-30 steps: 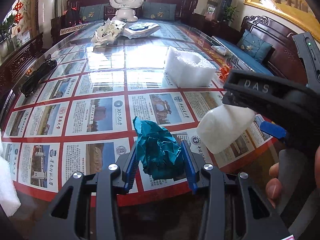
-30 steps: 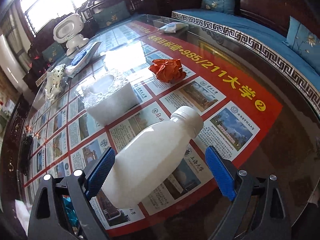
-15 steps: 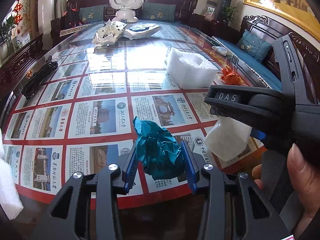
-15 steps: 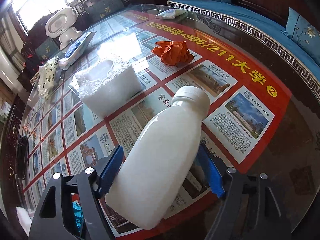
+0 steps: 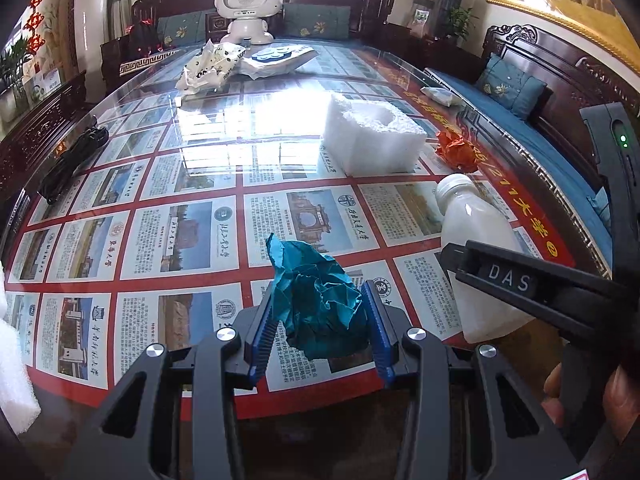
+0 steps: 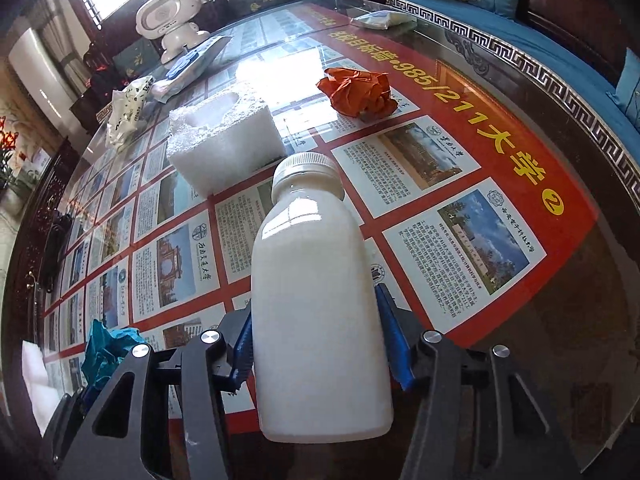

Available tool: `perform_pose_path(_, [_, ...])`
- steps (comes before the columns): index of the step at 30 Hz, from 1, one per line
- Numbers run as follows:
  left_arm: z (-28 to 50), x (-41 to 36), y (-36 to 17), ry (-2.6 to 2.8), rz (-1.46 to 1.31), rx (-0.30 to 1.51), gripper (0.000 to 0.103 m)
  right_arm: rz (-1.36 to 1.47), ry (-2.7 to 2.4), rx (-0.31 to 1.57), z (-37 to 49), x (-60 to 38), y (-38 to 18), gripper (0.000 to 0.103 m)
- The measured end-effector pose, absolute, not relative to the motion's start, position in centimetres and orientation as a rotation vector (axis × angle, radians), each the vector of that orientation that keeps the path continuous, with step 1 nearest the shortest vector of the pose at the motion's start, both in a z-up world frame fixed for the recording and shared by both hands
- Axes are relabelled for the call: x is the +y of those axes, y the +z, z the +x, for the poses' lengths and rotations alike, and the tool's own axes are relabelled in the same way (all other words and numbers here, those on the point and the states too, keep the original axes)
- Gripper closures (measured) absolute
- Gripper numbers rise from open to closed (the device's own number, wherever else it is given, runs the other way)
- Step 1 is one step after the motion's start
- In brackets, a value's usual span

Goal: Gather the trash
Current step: 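Close the right tool on the white plastic bottle and lift it, then carry teal paper and bottle over the yellow bin and open both tools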

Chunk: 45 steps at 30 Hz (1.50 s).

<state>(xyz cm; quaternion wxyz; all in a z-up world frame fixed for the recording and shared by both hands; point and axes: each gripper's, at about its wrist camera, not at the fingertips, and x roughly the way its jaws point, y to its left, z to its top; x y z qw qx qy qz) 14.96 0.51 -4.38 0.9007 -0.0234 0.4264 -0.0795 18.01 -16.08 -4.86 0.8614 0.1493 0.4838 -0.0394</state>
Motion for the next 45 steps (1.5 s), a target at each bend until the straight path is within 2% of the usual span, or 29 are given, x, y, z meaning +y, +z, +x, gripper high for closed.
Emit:
perform_pose_path(10, [13.3,-1.0,-3.8,-0.172,-0.031,0.87,0.061,0.225,0.055,0.898,13.1,-17.2,-3.6,0.052])
perform_pose_path(16, [9.1,-2.0,-2.4,-0.213,-0.013,0.84,0.061,0.193,0.138,0.807,5.3,-19.8,-1.4,0.052])
perform_pose_path(22, [2.3,-3.7,-2.3,-0.288,0.031,0.833,0.061,0.192,0.197,0.799,-3.2,-21.6,-1.5,0.052])
perform_pose_path(34, [-10.7,-6.7,-4.6,-0.428,0.084,0.878,0.061,0.142,0.183,0.871,-15.6,-23.4,-5.0,0.052])
perform_pose_path(45, [-16.6,-8.1,-11.2,-0.536,0.095,1.005,0.061,0.153,0.148,1.041,-21.1,-23.1,-13.5,0.052])
